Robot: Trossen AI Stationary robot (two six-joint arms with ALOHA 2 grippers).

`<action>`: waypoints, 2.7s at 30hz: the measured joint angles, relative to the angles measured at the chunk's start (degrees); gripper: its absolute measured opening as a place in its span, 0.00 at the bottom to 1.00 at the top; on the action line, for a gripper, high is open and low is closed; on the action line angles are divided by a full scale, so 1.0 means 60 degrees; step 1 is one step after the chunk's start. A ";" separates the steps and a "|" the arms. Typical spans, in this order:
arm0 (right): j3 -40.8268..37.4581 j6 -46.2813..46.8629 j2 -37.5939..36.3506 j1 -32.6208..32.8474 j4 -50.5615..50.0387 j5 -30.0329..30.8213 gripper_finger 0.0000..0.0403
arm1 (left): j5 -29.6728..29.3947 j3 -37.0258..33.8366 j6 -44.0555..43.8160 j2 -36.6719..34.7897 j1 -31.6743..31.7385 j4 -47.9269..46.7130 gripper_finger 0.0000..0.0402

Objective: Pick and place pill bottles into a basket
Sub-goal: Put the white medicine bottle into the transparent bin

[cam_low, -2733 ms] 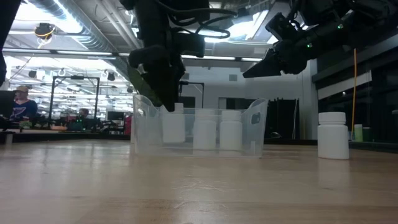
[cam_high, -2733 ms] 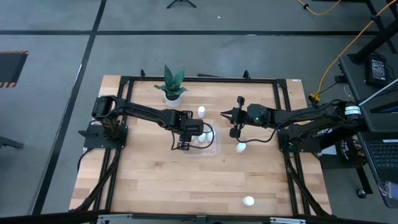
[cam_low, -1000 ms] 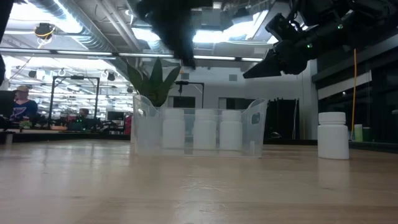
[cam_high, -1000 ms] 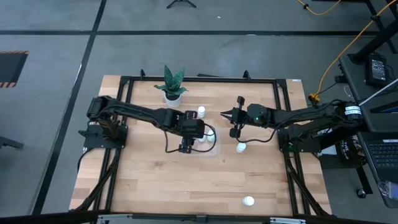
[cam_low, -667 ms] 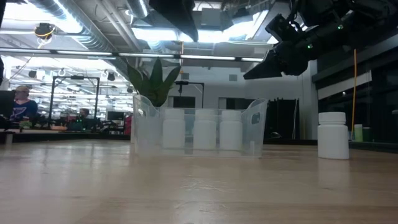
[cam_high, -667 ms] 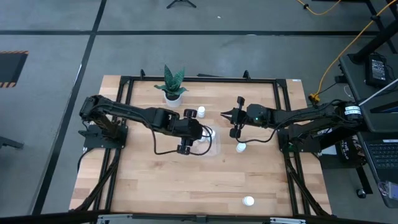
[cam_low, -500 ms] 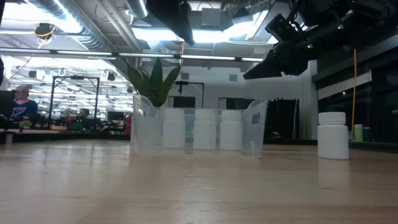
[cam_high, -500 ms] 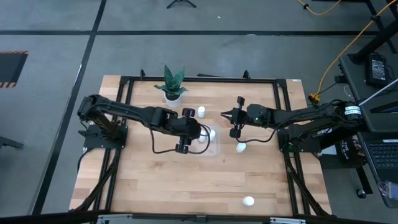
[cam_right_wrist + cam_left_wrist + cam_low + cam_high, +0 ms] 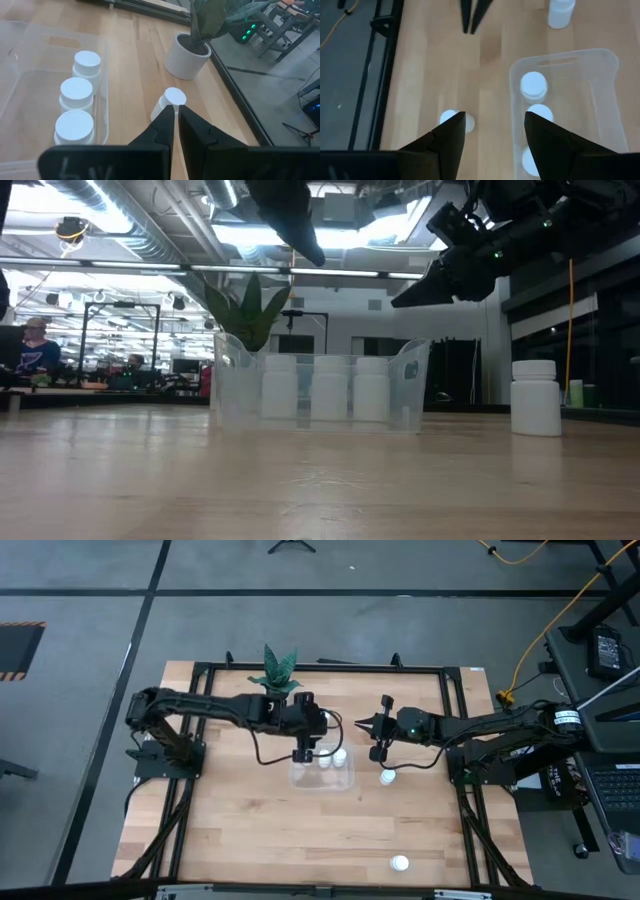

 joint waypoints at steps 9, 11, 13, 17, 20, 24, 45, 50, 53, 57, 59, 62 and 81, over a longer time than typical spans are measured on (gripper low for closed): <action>0.0000 0.0002 0.0000 0.0000 0.0000 0.0000 0.07 | 0.0003 0.0000 -0.0084 0.0000 0.0541 0.0018 0.49; 0.0000 0.0002 0.0000 0.0000 0.0000 0.0000 0.07 | -0.0004 0.0000 -0.0047 0.0000 0.0608 0.0018 0.49; 0.0000 -0.0001 0.0000 -0.0001 0.0000 0.0000 0.07 | -0.0004 0.0000 0.0078 0.0004 0.0676 0.0018 0.49; 0.0000 0.0002 0.0000 0.0000 0.0000 0.0000 0.07 | -0.0001 0.0000 0.0179 0.0004 0.0805 0.0018 0.49; 0.0000 0.0000 0.0000 0.0000 0.0000 0.0000 0.07 | 0.0268 0.0000 0.0349 0.0004 0.0997 0.0018 0.49; 0.0000 -0.0001 -0.0004 -0.0001 0.0000 0.0000 0.07 | 0.1487 -0.0296 0.1063 0.0005 0.1479 0.0460 0.49; 0.0000 0.0002 -0.0004 0.0000 0.0001 0.0000 0.07 | 0.5754 -0.1177 0.3317 0.0062 0.4435 0.2434 0.49; 0.0000 0.0464 -0.0004 0.0000 0.0004 -0.0004 0.07 | 0.5765 -0.1207 0.3532 0.0062 0.4493 0.2455 0.49; 0.0000 0.1357 -0.0004 -0.0004 -0.0001 -0.0004 0.07 | 0.5828 -0.1736 0.3766 0.0062 0.4433 0.3104 0.49; 0.0000 0.1527 -0.0007 -0.0004 -0.0100 -0.0004 0.07 | 0.5684 -0.2592 0.3760 0.0073 0.4437 0.4186 0.49; 0.0000 0.1503 -0.0007 -0.0003 -0.0196 -0.0004 0.07 | 0.5503 -0.3032 0.3679 0.0073 0.4437 0.4740 0.49; 0.0000 0.1566 -0.0011 -0.0001 -0.0266 -0.0004 0.07 | 0.5513 -0.3564 0.3406 0.0073 0.4400 0.5370 0.49; 0.0000 0.1783 -0.0011 -0.0003 -0.0350 -0.0004 0.07 | 0.3147 -0.4699 0.2918 0.0073 0.3726 0.6232 0.49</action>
